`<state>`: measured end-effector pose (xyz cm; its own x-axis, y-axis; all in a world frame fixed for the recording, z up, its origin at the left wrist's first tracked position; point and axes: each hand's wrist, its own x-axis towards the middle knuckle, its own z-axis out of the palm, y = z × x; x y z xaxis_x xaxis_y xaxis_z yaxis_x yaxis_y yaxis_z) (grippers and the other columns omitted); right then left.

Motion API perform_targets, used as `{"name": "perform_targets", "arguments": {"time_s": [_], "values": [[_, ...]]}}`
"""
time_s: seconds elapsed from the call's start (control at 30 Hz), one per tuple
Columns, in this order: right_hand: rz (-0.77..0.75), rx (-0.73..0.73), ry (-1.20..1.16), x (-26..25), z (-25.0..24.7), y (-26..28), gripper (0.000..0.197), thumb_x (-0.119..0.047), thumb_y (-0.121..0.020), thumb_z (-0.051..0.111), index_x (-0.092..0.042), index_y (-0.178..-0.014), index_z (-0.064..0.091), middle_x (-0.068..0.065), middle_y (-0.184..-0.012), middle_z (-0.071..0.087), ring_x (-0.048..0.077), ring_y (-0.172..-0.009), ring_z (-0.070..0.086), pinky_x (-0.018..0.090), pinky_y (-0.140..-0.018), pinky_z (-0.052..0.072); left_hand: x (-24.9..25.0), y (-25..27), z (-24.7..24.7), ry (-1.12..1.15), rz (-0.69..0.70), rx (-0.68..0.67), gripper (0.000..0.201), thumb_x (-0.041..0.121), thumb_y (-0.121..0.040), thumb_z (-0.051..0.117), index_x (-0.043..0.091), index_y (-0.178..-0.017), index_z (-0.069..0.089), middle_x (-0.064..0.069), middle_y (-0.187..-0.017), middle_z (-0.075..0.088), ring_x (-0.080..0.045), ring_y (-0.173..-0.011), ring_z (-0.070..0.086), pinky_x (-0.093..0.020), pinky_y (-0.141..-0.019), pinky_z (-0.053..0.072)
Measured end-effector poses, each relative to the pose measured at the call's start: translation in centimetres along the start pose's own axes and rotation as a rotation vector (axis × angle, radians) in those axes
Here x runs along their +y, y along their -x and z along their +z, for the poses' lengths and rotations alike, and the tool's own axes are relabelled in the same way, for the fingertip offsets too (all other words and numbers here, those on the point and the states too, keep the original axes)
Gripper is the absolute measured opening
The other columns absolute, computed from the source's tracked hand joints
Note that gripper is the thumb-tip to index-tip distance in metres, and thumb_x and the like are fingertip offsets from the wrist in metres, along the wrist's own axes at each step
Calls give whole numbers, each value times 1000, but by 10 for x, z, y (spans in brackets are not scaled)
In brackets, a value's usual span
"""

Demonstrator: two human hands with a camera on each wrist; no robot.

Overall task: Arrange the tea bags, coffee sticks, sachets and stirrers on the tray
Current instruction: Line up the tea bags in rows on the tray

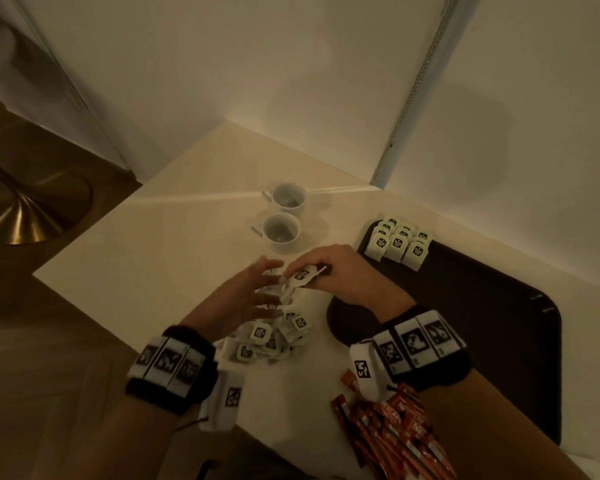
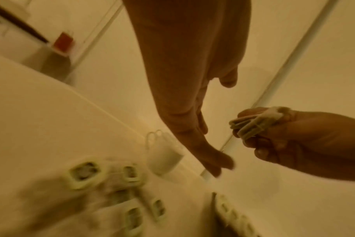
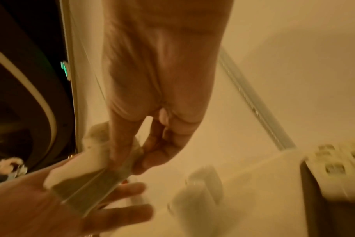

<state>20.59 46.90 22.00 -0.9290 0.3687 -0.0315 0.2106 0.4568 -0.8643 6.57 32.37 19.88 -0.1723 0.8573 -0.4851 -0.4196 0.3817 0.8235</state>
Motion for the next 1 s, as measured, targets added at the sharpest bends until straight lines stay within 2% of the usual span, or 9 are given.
{"name": "perform_targets", "arguments": {"time_s": [0.17,0.27,0.33,0.47,0.53,0.67,0.77,0.87,1.0], "values": [[-35,28,81,-16,-39,14,30,-6,-72,77,-20,-98,74,-2,-97,58,5,-90,58,17,-79,49,41,-26,41,-69,-32,-226,59,52,-90,37,9,-126,54,-15,-96,62,-24,-79,65,-19,-54,49],[24,88,167,-17,-60,24,35,-3,-73,75,-26,-99,72,2,-96,51,1,-86,51,10,-75,44,49,-36,58,-85,22,-231,33,27,-99,41,6,-119,57,-4,-77,59,-16,-69,58,-17,-53,46],[48,176,149,-16,-70,32,36,2,-80,66,-26,-101,69,8,-98,53,5,-87,54,11,-77,45,51,-43,67,-39,70,-211,24,18,-99,43,8,-116,57,-1,-81,62,-13,-67,59,-17,-55,47],[269,459,-429,-19,-76,44,21,-11,-94,51,-10,-113,60,11,-101,59,24,-88,61,39,-85,55,57,-55,87,53,185,-125,13,9,-96,48,12,-107,55,2,-86,67,-13,-79,67,-22,-65,54],[294,510,-523,-20,-75,48,28,-16,-90,59,-5,-116,54,10,-97,61,21,-82,62,38,-80,57,60,-60,96,67,217,-113,15,7,-95,50,12,-108,55,-1,-93,67,-14,-83,68,-25,-68,55],[262,581,-494,-19,-79,51,27,-2,-86,62,1,-110,52,16,-89,62,22,-71,60,21,-61,55,66,-62,110,69,169,-156,10,10,-95,51,16,-99,58,-4,-94,67,-18,-77,71,-25,-58,55],[268,615,-443,-16,-90,52,18,-4,-85,64,-1,-101,57,15,-84,66,14,-63,56,19,-57,50,69,-63,118,153,79,-286,26,17,-96,43,10,-118,54,-14,-106,67,-30,-86,70,-31,-65,57],[277,622,-281,-15,-100,53,19,-10,-86,65,-2,-102,63,12,-87,70,3,-61,60,13,-58,45,70,-65,127,267,23,-366,39,28,-90,43,9,-122,52,-14,-105,65,-25,-84,68,-28,-67,56],[238,646,-106,-18,-114,51,14,-17,-89,63,-11,-99,70,11,-89,72,22,-78,67,31,-73,53,72,-67,138,304,15,-402,41,47,-89,43,19,-116,57,-3,-88,64,-20,-82,65,-33,-77,56]]}}
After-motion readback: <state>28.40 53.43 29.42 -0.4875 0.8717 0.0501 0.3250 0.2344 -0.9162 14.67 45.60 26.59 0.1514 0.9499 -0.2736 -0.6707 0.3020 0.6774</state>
